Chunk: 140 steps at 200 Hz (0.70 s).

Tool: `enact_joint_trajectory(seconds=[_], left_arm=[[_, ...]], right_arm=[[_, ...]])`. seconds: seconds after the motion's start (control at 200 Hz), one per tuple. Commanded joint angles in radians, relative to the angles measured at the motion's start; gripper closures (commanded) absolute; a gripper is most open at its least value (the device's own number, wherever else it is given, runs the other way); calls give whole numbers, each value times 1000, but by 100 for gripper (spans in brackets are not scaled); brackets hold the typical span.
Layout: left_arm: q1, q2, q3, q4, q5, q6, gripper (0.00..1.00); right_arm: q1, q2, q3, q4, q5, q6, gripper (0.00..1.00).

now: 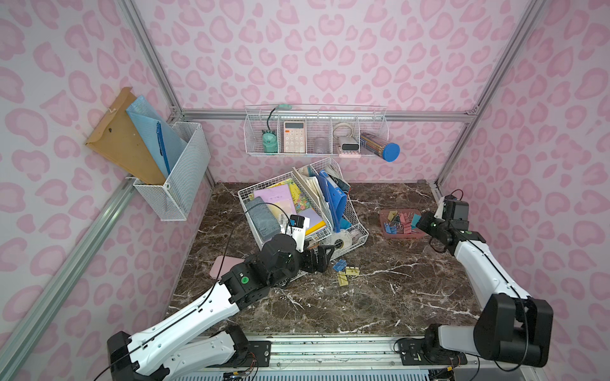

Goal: Put the binder clips in the storage box
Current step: Place the binder clip in the storage box.

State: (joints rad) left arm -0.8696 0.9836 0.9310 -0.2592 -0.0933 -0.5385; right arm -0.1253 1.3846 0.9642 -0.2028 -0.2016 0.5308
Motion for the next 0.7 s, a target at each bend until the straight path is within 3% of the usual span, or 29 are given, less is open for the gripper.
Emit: enact_joint_trajectory(seconds=[0.0, 0.245, 0.695], left_arm=[[0, -8, 5, -6, -4, 19, 1], [0, -14, 5, -14, -7, 18, 1], [0, 1, 10, 5, 6, 5, 1]], right_arm=[[-55, 86, 42, 72, -192, -13, 100], [-124, 261, 107, 123, -232, -45, 100], [-123, 453, 89, 217, -261, -49, 100]])
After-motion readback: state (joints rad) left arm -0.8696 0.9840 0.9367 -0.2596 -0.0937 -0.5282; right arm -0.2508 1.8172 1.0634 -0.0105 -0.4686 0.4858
